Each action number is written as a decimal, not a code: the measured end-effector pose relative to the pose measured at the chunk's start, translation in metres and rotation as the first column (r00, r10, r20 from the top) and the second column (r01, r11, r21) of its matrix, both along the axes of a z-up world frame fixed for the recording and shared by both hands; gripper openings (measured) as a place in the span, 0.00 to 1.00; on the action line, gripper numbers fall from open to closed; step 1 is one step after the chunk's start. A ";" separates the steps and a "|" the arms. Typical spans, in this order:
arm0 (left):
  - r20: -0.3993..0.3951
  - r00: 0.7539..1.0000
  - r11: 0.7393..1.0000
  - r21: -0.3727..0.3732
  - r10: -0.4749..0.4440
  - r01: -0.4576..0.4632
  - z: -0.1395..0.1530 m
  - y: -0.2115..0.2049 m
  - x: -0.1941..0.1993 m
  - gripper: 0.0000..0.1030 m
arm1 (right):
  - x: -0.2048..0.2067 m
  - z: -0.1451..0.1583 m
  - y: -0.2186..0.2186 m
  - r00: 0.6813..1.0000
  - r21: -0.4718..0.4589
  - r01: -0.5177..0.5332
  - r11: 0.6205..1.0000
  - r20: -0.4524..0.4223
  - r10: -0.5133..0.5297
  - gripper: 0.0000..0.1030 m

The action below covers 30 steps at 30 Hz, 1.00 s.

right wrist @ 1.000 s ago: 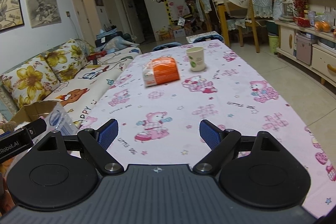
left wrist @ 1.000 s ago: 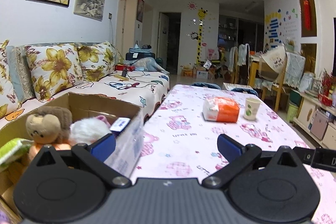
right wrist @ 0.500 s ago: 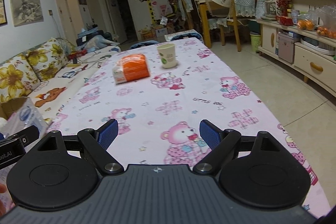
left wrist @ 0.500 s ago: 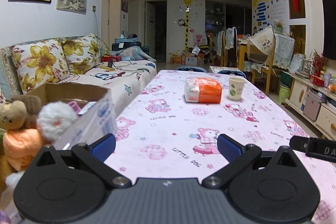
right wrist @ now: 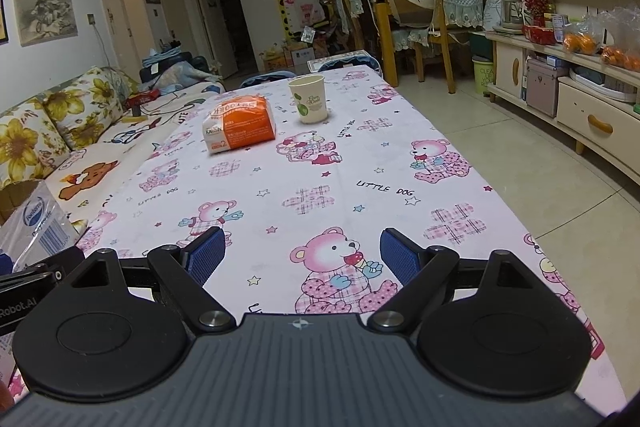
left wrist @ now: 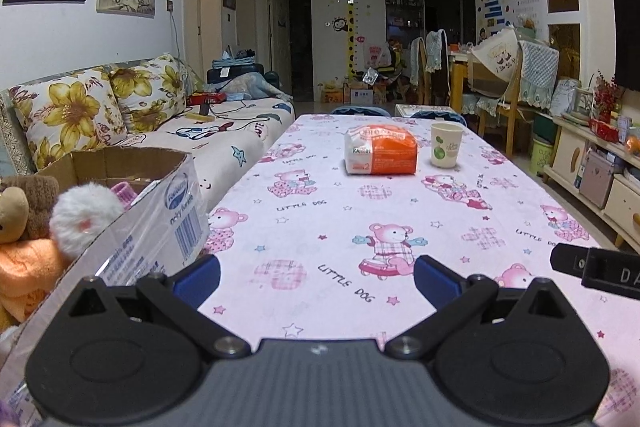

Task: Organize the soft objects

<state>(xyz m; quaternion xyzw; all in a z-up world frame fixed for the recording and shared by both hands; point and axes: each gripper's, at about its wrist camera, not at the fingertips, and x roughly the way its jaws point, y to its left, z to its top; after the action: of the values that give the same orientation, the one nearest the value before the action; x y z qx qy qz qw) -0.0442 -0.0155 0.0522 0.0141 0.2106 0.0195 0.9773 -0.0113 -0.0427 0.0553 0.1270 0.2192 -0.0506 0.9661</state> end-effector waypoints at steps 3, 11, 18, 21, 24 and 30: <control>-0.008 1.000 1.000 0.000 0.001 -0.001 0.000 -0.001 0.002 0.99 | 0.001 0.000 0.000 1.000 -0.005 -0.005 1.000 -0.003 0.005 1.00; -0.027 1.000 1.000 0.000 0.013 -0.013 -0.001 0.000 0.006 0.99 | 0.002 -0.001 -0.004 1.000 -0.016 -0.026 1.000 -0.011 0.026 1.00; -0.014 1.000 1.000 0.020 0.024 -0.024 0.001 -0.002 0.007 0.99 | 0.003 0.000 -0.009 0.999 -0.025 -0.046 0.999 -0.020 0.045 1.00; -0.013 1.000 0.999 0.023 0.022 -0.022 0.001 -0.002 0.007 0.99 | 0.002 0.000 -0.011 0.998 -0.029 -0.055 0.998 -0.020 0.054 1.00; -0.014 1.000 1.000 0.022 0.015 -0.015 0.001 -0.003 0.008 0.99 | 0.002 0.000 -0.013 0.998 -0.032 -0.063 0.998 -0.020 0.062 1.00; -0.019 1.000 0.999 0.034 0.003 -0.003 0.000 -0.006 0.008 0.99 | 0.003 0.001 -0.016 0.997 -0.033 -0.072 0.997 -0.025 0.072 1.00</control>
<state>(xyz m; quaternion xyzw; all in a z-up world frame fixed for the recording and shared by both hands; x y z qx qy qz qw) -0.0358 -0.0213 0.0521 0.0308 0.2196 0.0245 0.9748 -0.0081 -0.0592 0.0558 0.1020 0.2343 -0.0210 0.9666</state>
